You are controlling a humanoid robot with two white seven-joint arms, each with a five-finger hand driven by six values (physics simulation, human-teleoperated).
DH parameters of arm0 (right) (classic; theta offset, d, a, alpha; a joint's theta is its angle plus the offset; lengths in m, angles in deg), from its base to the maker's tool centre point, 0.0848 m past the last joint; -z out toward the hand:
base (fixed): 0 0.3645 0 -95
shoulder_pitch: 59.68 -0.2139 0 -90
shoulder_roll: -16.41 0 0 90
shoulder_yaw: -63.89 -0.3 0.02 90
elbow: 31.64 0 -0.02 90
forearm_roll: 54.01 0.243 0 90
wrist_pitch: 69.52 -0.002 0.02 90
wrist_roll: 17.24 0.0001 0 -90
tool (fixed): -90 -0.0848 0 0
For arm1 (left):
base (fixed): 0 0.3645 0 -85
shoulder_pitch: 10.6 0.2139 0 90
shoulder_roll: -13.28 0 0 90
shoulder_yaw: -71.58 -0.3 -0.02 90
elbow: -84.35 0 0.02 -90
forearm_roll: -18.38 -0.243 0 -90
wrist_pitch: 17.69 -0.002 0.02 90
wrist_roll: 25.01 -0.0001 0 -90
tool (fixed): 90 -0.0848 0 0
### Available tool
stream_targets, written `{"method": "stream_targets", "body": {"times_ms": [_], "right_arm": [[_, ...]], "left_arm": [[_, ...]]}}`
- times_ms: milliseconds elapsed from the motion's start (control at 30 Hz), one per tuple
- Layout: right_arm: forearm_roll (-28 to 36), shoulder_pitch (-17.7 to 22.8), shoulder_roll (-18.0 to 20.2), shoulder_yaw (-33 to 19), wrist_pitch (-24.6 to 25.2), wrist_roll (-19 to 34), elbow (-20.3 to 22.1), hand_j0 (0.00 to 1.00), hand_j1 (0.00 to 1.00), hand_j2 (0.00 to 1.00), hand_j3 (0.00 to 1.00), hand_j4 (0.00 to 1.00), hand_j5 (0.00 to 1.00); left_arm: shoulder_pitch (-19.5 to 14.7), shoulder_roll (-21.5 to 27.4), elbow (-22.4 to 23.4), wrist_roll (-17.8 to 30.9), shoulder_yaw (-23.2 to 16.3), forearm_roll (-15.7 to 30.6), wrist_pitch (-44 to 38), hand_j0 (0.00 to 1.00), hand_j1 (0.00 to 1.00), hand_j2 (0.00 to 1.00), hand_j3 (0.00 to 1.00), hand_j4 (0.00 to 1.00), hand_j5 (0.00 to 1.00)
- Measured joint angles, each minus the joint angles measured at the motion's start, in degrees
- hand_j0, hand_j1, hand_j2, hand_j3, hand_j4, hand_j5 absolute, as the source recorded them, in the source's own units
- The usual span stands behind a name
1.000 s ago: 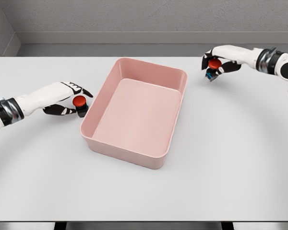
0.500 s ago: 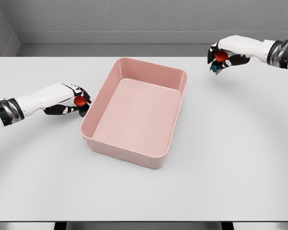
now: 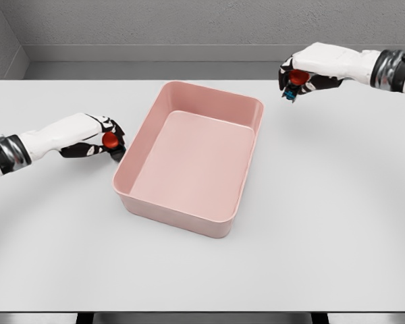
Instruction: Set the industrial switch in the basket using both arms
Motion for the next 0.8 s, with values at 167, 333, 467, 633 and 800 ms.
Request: {"method": "stream_targets", "body": {"times_ms": [167, 333, 467, 633, 800], "right_arm": [[-0.27, 0.35, 0.09, 0.07, 0.0, 0.3, 5.19, 0.41, 0.41, 0.41, 0.41, 0.41, 0.41], [-0.35, 0.88, 0.2, 0.14, 0.0, 0.36, 8.84, 0.41, 0.41, 0.41, 0.41, 0.41, 0.41], [-0.42, 0.88, 0.08, 1.05, 0.02, 0.31, 10.64, 0.41, 0.41, 0.41, 0.41, 0.41, 0.41], [-0.39, 0.88, -0.26, 2.76, 0.02, 0.34, 14.2, 0.41, 0.41, 0.41, 0.41, 0.41, 0.41], [-0.37, 0.79, -1.27, 4.46, 0.01, 0.31, 16.88, 0.41, 0.41, 0.41, 0.41, 0.41, 0.41]], "left_arm": [[-0.7, 0.72, -0.1, 0.01, 0.01, 0.75, 0.01, 0.54, 0.54, 0.54, 0.54, 0.54, 0.54], [-1.14, 1.74, -0.4, -0.04, 0.07, 1.22, 0.0, 0.54, 0.54, 0.54, 0.54, 0.54, 0.54], [-1.67, 2.82, -1.22, 0.0, 0.16, 2.44, 0.01, 0.54, 0.54, 0.54, 0.54, 0.54, 0.54], [-2.37, 3.89, -2.33, 0.01, 0.31, 3.72, 0.01, 0.54, 0.54, 0.54, 0.54, 0.54, 0.54], [-2.64, 4.53, -3.26, 0.0, 0.44, 4.82, 0.01, 0.54, 0.54, 0.54, 0.54, 0.54, 0.54]]}}
